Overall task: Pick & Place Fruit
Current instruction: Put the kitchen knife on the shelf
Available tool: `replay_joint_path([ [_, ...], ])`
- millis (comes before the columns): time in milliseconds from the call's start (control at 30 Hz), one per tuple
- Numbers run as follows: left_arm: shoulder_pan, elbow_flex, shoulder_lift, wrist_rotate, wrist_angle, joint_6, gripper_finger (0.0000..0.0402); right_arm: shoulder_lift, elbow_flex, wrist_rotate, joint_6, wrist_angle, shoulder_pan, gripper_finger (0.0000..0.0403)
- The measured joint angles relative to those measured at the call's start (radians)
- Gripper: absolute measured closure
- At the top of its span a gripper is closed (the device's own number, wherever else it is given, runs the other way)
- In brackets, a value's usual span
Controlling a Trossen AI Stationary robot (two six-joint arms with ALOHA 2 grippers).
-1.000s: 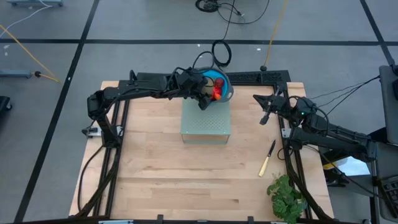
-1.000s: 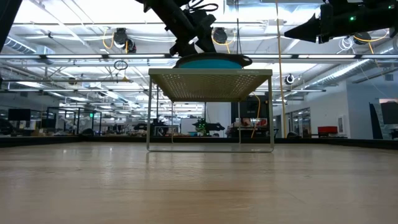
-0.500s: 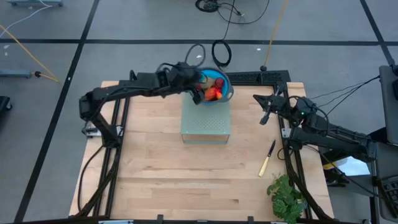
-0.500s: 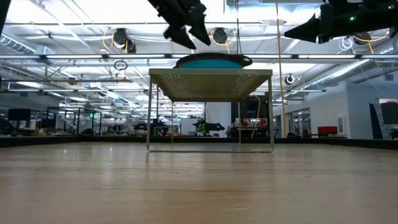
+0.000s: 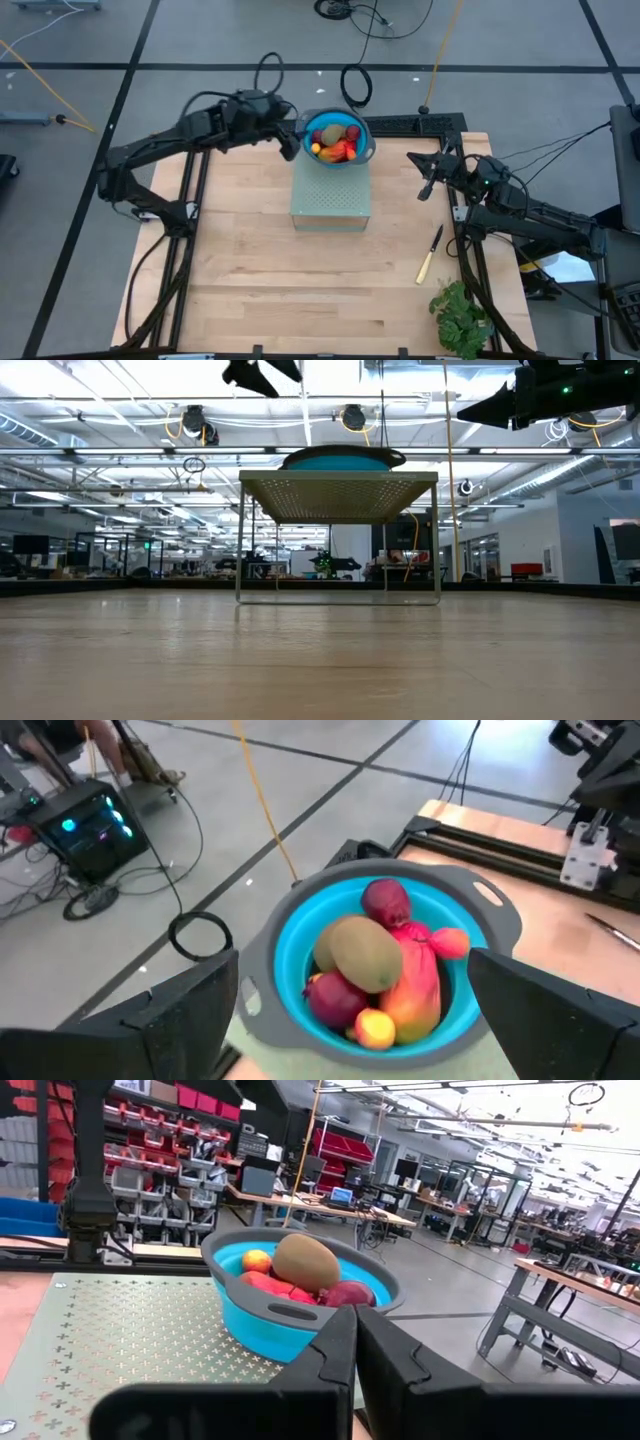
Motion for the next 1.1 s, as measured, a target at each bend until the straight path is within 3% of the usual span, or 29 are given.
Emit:
replay_joint_path([
  [667, 0.0, 0.0, -0.066, 0.003, -0.082, -0.196, 0.0009, 0.0, 0.0, 0.002, 0.0, 0.001, 0.0, 0.0399],
  [1100, -0.031, -0.021, -0.066, 0.124, -0.086, -0.152, 0.0009, 0.0, 0.0, -0.001, 0.056, -0.003, 0.0, 0.0399],
])
